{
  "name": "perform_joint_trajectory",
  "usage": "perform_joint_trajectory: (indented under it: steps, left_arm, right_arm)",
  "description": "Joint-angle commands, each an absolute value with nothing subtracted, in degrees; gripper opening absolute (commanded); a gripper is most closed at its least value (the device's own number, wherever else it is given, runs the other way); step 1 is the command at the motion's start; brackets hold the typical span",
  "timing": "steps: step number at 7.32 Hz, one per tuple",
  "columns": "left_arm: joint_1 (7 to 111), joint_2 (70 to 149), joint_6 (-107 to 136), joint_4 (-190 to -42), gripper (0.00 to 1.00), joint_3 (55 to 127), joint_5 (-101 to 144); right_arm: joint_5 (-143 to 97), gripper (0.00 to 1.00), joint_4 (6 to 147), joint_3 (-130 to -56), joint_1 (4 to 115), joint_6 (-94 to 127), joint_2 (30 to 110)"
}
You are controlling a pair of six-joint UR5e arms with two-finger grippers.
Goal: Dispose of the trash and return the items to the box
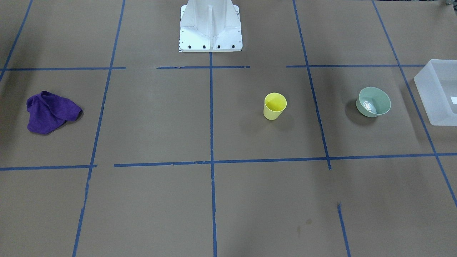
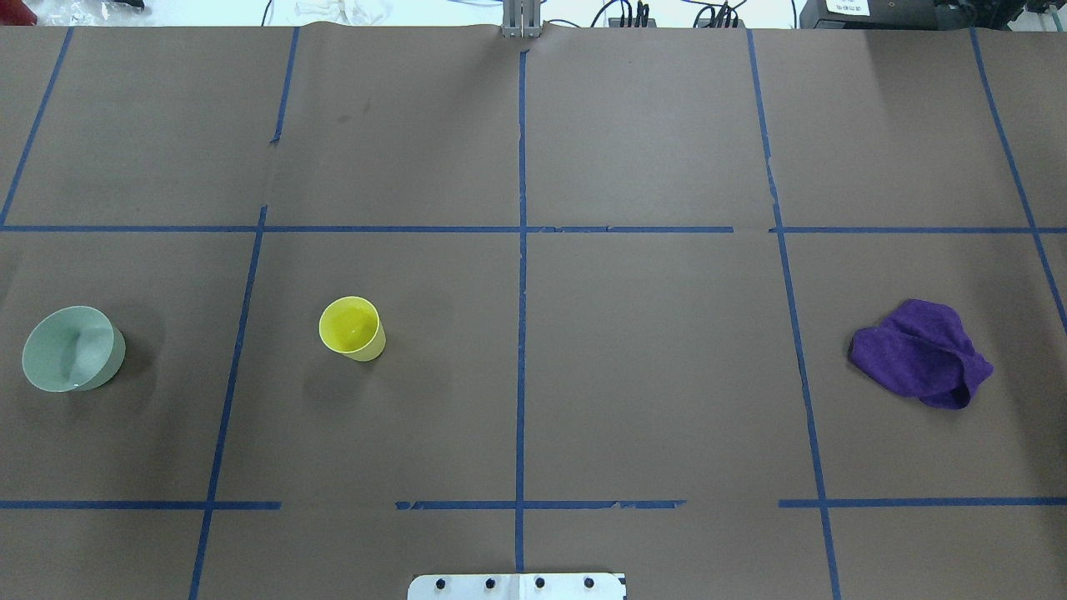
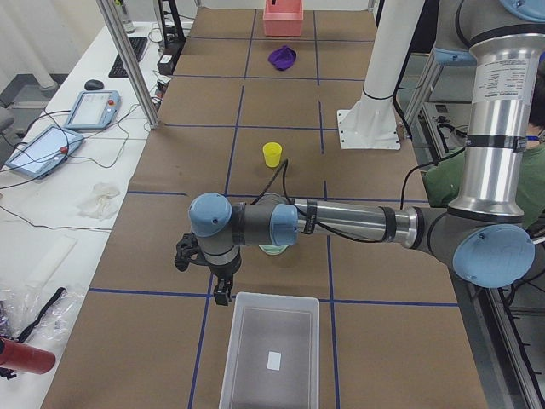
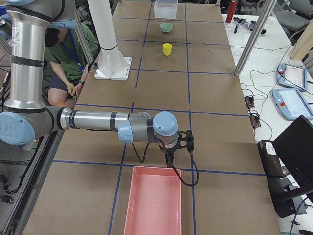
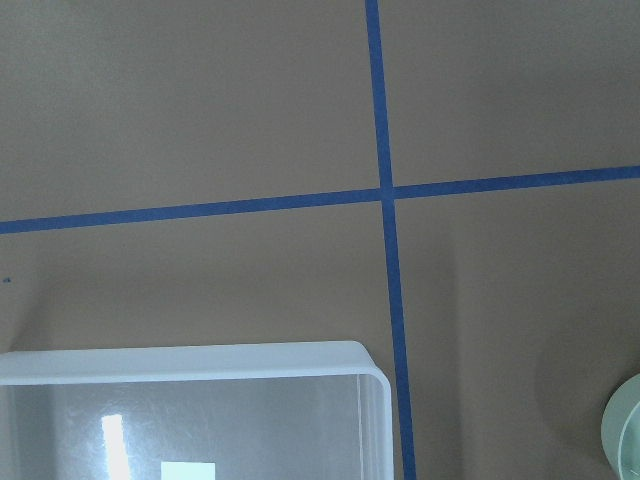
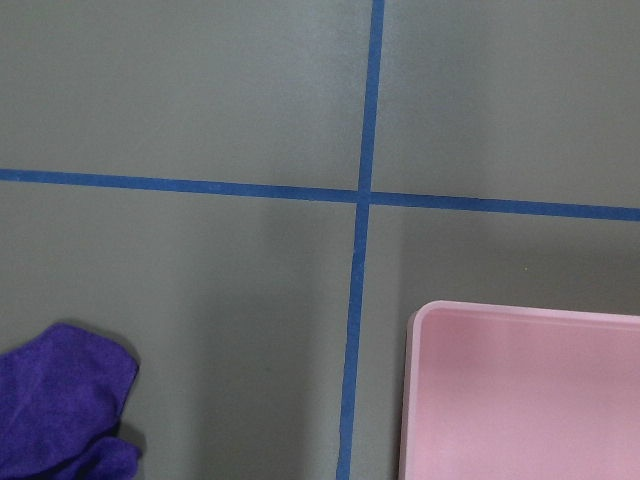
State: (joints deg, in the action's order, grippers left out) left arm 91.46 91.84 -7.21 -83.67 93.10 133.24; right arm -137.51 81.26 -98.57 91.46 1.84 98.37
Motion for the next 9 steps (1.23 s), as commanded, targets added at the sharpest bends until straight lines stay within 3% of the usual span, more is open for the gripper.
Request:
perform_joint_trajectory:
  steps: [1, 4, 7, 9]
  left_arm:
    - [91.4, 92.3, -7.1, -83.8, 1.0, 93.6, 133.2]
    - [88.8, 93.0, 3.2, -88.7, 1.0, 105.0, 133.1]
    - [71.9, 93.4, 34.1, -95.9, 1.0, 117.2, 132.5]
    - [59.0, 95.7, 54.6, -101.5, 1.0, 119.6, 125.5]
  right_arm:
    - [-137.4, 1.0, 81.2, -98.7, 91.6, 2.4, 98.5]
    - [-137.6, 1.0, 80.4, -99.1, 91.5, 2.5, 98.7]
    - [-137.9, 1.0, 80.5, -99.5, 91.4, 3.8, 97.9]
    - [-137.8, 1.0, 80.6, -99.4, 91.4, 3.9, 97.1]
